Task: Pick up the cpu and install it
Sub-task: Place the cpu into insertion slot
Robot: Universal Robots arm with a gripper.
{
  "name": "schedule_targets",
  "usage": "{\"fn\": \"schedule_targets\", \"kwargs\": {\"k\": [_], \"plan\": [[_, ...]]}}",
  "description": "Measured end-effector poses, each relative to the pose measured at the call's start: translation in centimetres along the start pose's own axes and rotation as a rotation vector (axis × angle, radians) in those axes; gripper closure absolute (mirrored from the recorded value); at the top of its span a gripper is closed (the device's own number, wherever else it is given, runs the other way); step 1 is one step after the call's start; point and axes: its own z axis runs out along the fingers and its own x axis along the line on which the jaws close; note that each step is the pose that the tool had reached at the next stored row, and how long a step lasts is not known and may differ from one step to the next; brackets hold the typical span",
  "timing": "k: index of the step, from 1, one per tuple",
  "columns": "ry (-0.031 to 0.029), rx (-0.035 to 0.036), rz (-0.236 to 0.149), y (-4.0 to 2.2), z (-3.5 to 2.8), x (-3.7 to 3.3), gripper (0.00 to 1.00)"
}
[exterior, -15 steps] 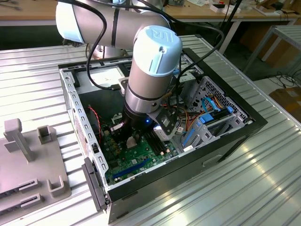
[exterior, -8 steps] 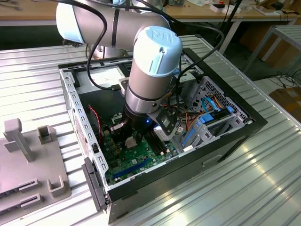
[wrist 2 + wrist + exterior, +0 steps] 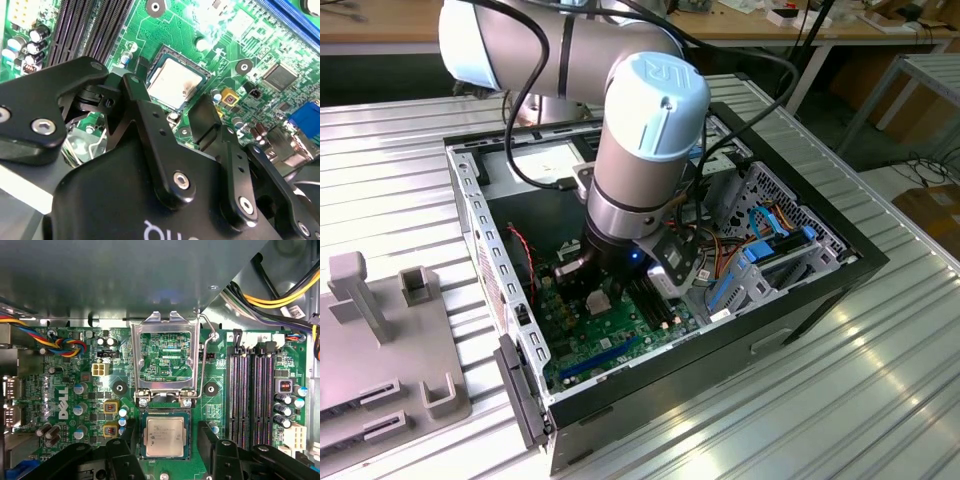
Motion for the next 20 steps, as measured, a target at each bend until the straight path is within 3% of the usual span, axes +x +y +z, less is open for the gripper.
{"fn": "schedule_targets", "kwargs": {"k": [5,16,20], "plan": [[0.0054,-0.0002,0.000,0.04,-1.03,0.01,0.41],[0.0064,-0.0003,0.000,0.05,-1.22,0.00,0.89],[0.0065,-0.0002,0.000,0.04,-1.23,0.01,0.89]]}}
